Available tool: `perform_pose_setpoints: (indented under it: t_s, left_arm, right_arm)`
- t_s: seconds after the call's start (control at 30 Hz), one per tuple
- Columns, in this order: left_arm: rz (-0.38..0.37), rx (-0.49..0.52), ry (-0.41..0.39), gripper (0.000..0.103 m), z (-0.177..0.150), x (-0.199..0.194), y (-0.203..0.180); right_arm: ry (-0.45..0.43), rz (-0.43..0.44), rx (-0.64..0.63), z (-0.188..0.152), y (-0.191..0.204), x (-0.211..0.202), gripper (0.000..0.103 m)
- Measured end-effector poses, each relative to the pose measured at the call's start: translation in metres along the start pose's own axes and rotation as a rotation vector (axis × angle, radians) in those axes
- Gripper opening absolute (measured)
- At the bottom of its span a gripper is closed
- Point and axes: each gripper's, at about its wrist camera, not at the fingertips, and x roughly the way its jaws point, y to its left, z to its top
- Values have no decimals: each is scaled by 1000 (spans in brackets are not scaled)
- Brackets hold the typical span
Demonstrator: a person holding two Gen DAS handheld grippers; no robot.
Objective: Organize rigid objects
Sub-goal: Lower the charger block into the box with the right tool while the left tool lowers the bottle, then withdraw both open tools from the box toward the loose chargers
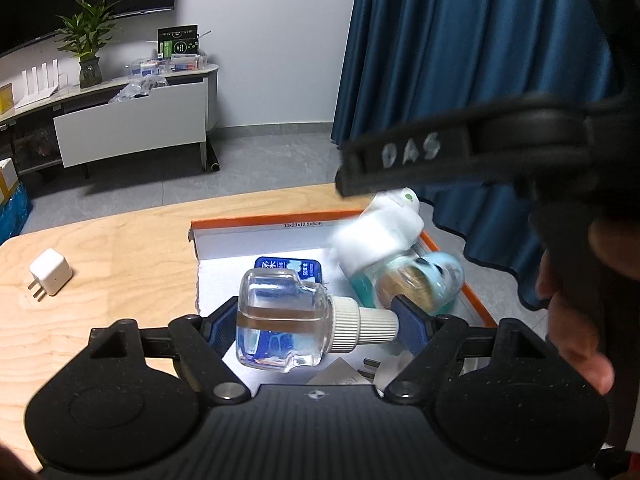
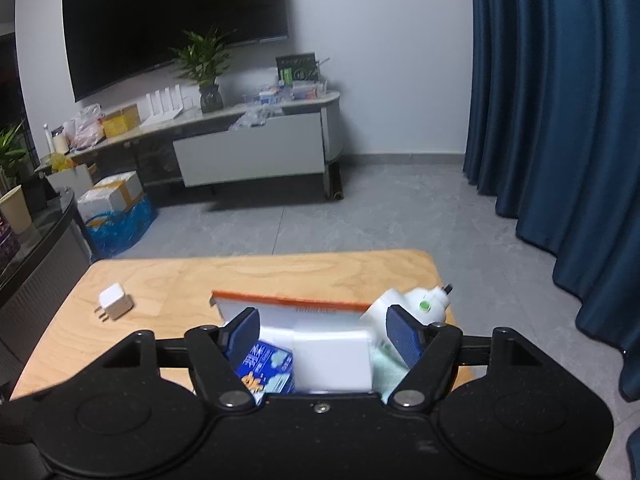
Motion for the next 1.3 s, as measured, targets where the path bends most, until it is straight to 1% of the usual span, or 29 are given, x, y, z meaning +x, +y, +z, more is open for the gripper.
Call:
perform_pose_setpoints:
  t_s: [0.27,0.33,0.4,0.43,0.5,0.73,0.87,1.0,1.2,1.3]
  left_arm:
    - [-10,-3,10,81,1,6,-4]
    - [-30,-9,10,81,4,9,-6]
    - [-70,-15,12,82,6,11,-8]
    - [-77,-19,8,86,7,11,-9]
    - [-51,-21,-12,94,8,6,-11]
    - [0,-58,-33,94,11,-14,-3]
    - [52,-73,-31,94,14,-27,3]
    - [120,-76,-28,97,14,-40,11]
    - [184,-106,-22,98,11,-57,29]
    - [203,-120,-28,98,9,-65,38]
  right_arm:
    - [-89,-39,58,-5,-27,-38,84]
    - [-107,-45,75,-7,-32,-49,84]
    - [-116,-47,84,-9,-35,-56,84]
    - [-121,-51,84,-11,-36,-60,84]
    - [-123,-59,74,-13,-36,-66,84]
    - [-133,-49,84,-17,-33,-84,84]
    - [-127,-28,68,-20,-22,-91,84]
    - [-107,-11,57,-28,-11,-94,85]
    - [-88,15,34,-33,10,-97,85]
    - [-79,30,26,-36,18,-96,85]
